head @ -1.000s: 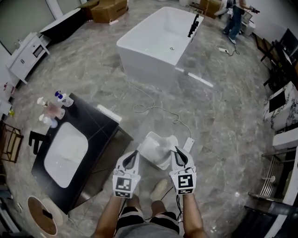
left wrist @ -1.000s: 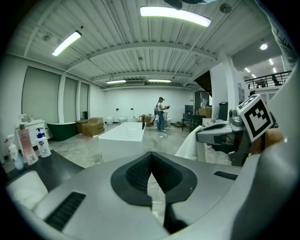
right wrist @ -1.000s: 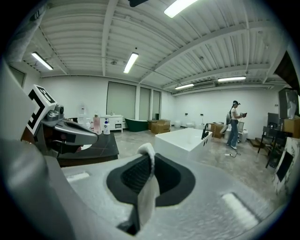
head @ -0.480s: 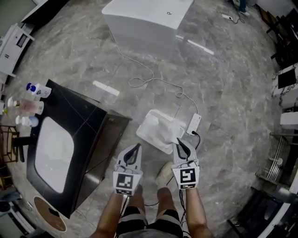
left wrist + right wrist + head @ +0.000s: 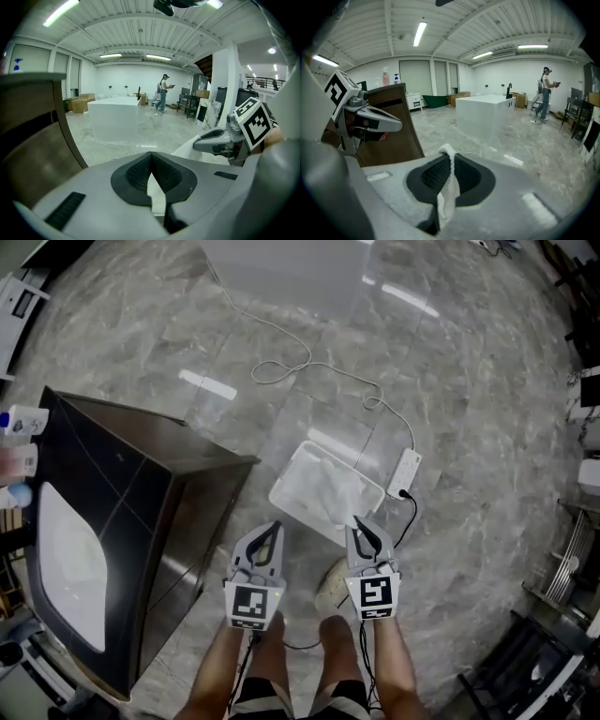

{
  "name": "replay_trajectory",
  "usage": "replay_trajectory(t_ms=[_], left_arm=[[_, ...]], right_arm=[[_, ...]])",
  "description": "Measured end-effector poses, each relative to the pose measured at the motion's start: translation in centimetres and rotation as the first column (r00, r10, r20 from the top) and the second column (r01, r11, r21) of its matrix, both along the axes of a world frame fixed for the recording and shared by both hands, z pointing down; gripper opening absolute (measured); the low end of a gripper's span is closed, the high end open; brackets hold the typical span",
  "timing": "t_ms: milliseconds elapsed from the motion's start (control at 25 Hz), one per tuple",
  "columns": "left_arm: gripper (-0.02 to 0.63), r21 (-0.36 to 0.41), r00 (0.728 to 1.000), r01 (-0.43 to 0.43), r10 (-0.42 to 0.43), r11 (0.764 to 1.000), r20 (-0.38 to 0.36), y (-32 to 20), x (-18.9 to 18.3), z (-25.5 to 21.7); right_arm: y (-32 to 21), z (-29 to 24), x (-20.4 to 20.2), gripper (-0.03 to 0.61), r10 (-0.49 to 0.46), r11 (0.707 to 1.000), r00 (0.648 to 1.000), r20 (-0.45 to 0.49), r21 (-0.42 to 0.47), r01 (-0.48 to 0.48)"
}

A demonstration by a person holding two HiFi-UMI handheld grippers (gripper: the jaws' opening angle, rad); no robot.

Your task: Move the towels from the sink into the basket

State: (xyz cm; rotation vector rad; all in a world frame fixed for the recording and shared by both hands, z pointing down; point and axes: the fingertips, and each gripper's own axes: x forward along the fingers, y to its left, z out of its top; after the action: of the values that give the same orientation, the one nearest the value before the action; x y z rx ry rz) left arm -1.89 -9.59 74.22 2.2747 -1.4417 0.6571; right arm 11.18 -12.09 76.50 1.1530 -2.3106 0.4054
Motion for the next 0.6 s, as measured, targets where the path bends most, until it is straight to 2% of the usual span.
replay_trajectory(t_ms=[280,600], left_arm=[[0.009,-0.043,1.0,-0.006,0.006,0.999,-0.006,-0.2,-0.6,10.3],[0.009,-0.11,1.0,-0.019,0.018,0.994,-0.004,0.8,-0.7,21.8]], right_arm=[[0.5,12.5,-0.2,0.018,0.007,0.997,1.0,-0.028,-0.083,-0.009],[1.7,26.5,-0.8,0.018,-0.033,0.985,0.997,-0.068,-0.169,0.021]])
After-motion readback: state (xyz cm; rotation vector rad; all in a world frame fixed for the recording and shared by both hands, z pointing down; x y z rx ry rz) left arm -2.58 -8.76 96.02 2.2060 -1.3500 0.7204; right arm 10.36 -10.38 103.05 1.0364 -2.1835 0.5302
